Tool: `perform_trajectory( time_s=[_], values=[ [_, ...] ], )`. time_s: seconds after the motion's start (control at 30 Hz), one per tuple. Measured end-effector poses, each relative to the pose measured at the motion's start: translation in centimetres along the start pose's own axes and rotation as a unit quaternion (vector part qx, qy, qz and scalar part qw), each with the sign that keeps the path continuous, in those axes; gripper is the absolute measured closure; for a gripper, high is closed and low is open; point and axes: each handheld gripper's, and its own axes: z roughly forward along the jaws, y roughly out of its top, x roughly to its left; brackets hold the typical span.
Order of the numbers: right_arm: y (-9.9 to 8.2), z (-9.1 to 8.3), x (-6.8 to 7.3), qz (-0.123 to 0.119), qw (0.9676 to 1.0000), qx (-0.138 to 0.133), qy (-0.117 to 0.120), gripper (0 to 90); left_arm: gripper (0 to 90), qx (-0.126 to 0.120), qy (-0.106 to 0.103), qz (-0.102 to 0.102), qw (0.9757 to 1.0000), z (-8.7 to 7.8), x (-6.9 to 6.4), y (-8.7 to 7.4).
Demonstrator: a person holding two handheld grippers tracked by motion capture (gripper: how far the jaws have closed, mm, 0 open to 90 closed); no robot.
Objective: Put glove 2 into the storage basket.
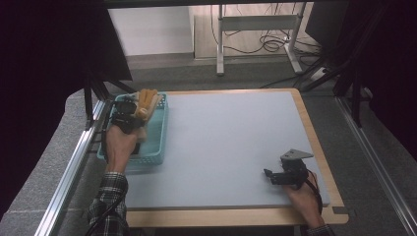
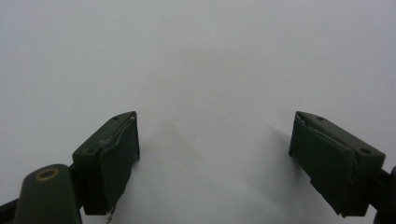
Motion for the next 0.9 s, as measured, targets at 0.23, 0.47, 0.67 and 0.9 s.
perform_trajectory(
  time_s=[0.23,0.47,0.67,0.9],
  values=[
    [0.0,0.0,0.0,0.0,1.0,0.0,0.0,15.5,74.2,0.05,0.007,-0.015,0.9986,3.7,0.5,-0.1],
    [0.0,0.0,0.0,0.0,1.0,0.0,0.0,15.5,72.7,0.103,0.006,-0.014,0.9945,7.7,-0.1,0.2],
    [0.0,0.0,0.0,0.0,1.0,0.0,0.0,15.5,68.8,0.104,-0.017,-0.019,0.9943,8.9,-0.7,1.2],
    [0.0,0.0,0.0,0.0,1.0,0.0,0.0,15.5,30.6,0.124,-0.005,-0.024,0.9919,10.5,-0.7,1.3]
  ],
)
